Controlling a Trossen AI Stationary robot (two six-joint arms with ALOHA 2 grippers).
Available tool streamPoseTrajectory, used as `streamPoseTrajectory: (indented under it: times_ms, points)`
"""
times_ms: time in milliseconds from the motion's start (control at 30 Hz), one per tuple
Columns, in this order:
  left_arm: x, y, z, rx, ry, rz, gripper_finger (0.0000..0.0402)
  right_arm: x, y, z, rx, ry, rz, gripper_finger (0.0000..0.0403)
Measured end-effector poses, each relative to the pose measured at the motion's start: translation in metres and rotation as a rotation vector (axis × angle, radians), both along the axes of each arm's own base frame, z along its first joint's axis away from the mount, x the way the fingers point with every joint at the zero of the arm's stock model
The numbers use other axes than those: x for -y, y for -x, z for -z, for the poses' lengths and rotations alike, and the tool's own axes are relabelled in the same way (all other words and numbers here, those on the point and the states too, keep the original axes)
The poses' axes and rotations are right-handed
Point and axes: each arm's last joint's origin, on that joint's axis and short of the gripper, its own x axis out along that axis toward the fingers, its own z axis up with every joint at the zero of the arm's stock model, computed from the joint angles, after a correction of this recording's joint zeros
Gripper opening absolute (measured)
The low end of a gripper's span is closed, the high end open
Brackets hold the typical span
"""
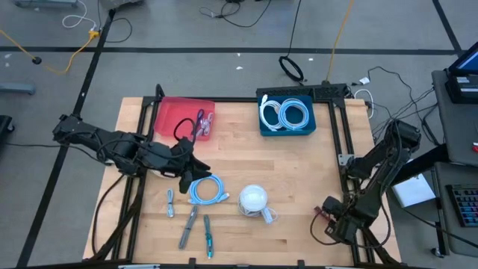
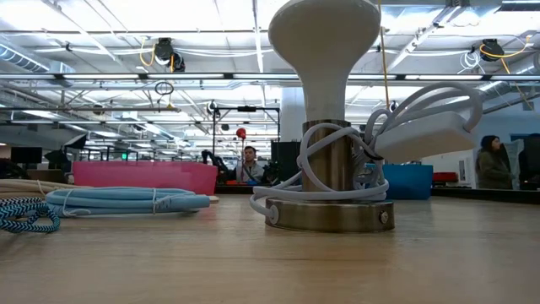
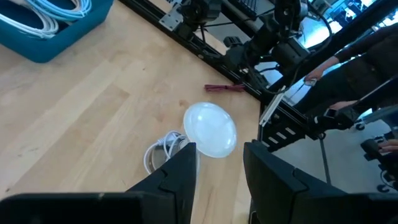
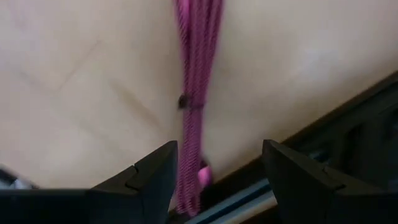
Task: Pick & Place USB Port
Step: Put the pink USB cable into the pink bin
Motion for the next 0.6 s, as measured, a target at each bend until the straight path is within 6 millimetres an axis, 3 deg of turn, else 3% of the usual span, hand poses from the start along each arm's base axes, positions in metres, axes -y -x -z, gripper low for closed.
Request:
streamPoseTrajectory:
  times_ms: [200, 600]
  points:
    - [0.0000, 0.0000, 0.0000, 0.000, -0.004, 0.001, 0.0136, -0.0087, 0.0107, 0.0101, 0.047, -0.052, 0.062, 0.0226]
    - [-0.0013, -0.0004, 0.0000, 0.001, -0.014, 0.000, 0.0136, -0.0093, 0.0114, 0.0103, 0.071, -0.044, 0.073, 0.0226]
